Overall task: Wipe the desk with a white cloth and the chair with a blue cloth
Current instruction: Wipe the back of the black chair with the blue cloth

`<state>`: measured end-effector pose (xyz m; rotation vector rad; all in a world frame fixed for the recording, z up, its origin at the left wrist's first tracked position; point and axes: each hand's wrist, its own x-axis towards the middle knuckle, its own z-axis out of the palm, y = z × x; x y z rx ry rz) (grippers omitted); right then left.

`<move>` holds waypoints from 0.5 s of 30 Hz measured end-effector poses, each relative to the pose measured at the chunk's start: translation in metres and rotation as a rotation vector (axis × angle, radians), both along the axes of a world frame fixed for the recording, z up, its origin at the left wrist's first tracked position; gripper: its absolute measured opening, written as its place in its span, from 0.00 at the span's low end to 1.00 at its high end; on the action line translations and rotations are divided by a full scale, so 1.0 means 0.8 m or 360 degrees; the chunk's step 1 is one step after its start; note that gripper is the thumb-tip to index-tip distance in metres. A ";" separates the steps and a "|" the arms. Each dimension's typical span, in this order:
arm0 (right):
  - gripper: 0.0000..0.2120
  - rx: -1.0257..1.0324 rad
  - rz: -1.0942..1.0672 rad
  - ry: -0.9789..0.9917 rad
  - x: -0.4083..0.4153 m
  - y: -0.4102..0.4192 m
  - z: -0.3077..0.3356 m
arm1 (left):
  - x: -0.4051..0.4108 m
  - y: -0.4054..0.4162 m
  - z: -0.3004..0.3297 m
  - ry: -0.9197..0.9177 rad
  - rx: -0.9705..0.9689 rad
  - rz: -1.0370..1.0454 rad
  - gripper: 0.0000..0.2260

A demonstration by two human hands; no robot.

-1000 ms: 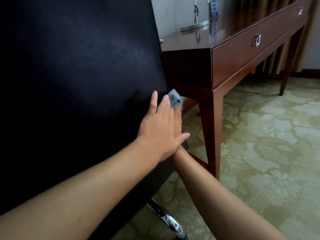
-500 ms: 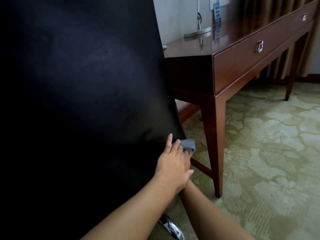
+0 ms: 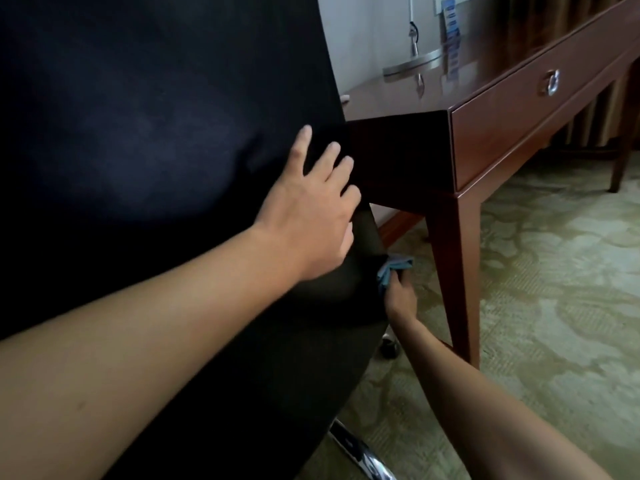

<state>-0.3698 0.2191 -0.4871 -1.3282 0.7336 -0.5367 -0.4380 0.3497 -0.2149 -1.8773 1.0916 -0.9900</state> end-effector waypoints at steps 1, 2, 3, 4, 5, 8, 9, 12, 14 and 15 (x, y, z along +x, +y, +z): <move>0.21 -0.0006 -0.0005 0.0017 -0.002 -0.001 -0.002 | 0.000 0.003 -0.005 0.0014 0.0044 0.0052 0.26; 0.21 0.0000 -0.0014 0.0013 -0.008 0.002 -0.003 | -0.001 0.004 -0.011 0.0034 0.0066 0.0074 0.27; 0.20 0.0008 -0.0036 0.0000 -0.012 0.004 -0.006 | -0.002 0.005 -0.017 0.0078 0.0081 0.0082 0.27; 0.20 0.0000 -0.0067 0.0007 -0.018 0.008 -0.008 | -0.002 0.005 -0.023 0.0102 0.0094 0.0090 0.27; 0.19 -0.0052 -0.0108 0.0034 -0.022 0.010 -0.011 | -0.001 0.005 -0.029 0.0105 0.0093 0.0065 0.28; 0.15 -0.0264 -0.0181 0.0214 -0.045 0.018 -0.017 | 0.002 0.005 -0.040 0.0054 0.0107 0.0042 0.29; 0.13 -0.0318 -0.0198 0.0262 -0.052 0.023 -0.020 | 0.002 0.006 -0.042 0.0040 0.0098 0.0049 0.29; 0.14 -0.0373 -0.0242 0.0289 -0.075 0.043 -0.024 | -0.002 0.016 -0.046 -0.0003 0.0077 0.0071 0.30; 0.16 -0.0289 -0.0273 0.0258 -0.086 0.058 -0.030 | -0.007 0.027 -0.050 0.0035 0.0081 0.0070 0.30; 0.17 -0.0199 -0.0282 0.0242 -0.091 0.065 -0.033 | -0.008 0.035 -0.050 0.0044 0.0060 0.0076 0.29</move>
